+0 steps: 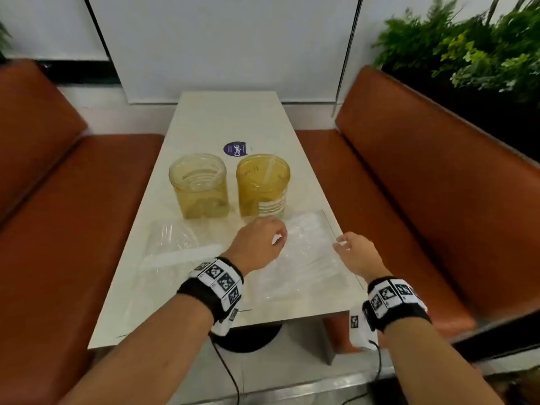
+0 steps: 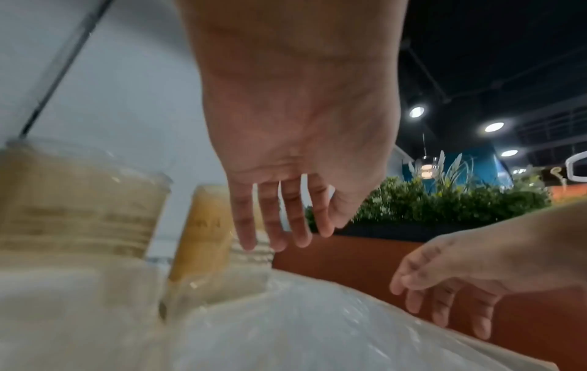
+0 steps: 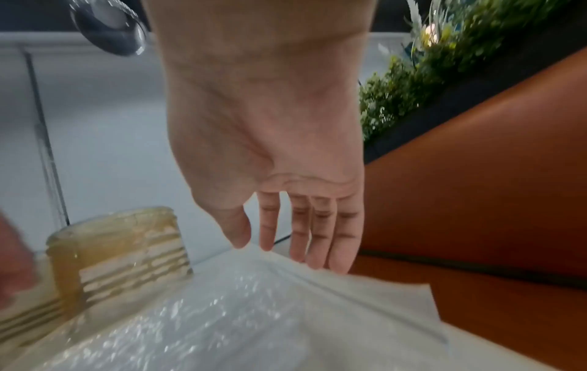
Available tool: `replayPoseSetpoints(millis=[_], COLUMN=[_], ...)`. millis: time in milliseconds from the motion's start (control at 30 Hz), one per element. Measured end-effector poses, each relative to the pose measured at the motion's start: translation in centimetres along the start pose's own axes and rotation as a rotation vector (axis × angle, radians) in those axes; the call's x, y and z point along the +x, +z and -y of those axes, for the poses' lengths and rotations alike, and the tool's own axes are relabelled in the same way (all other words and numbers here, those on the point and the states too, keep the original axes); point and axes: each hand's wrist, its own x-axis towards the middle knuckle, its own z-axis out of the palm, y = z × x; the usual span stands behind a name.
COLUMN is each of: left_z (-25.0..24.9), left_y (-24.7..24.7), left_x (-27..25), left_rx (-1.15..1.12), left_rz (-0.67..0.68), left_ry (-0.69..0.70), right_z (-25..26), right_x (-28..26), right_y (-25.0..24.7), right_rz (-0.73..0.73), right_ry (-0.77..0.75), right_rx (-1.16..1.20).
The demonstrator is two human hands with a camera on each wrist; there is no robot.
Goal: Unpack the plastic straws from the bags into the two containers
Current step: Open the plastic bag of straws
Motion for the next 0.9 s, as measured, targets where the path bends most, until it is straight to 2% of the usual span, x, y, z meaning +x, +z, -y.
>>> replayPoseSetpoints(millis=[133, 200, 333, 400, 533, 633, 800, 900], left_z=[-0.9, -0.9, -0.2, -0.1, -0.2, -0.4, -1.6, -3.9], left_y=[3.5, 5.0, 7.1, 7.4, 7.6, 7.4, 5.5, 3.5], left_x=[1.1, 0.6, -0.6, -0.9, -0.9, -0.6, -0.3, -0.5], left_rx=[0.089, 0.102, 0.048, 0.008, -0.044, -0.105, -0.306, -0.143], left_rz=[0.257, 0.285, 0.167, 0.087, -0.006, -0.046, -0.144, -0.158], left_ry=[-0.136, -0.159, -0.169, -0.161, -0.171, -0.210, -0.341, -0.299], right_z=[0.2, -0.5, -1.8, -2.1, -2.7, -2.1, 0.9, 3.6], right_x=[0.6, 0.9, 1.5, 1.7, 2.8, 3.0, 1.2, -0.4], right_y=[1.6, 2.6, 3.4, 3.2, 2.5, 1.1, -3.1, -5.9], right_rz=[0.078, 0.047, -0.062, -0.074, 0.026, 0.093, 0.049, 0.057], right_ry=[0.102, 0.155, 0.282, 0.268, 0.227, 0.169, -0.032, -0.112], right_rx=[-0.097, -0.076, 0.005, 0.011, 0.092, 0.315, 0.596, 0.776])
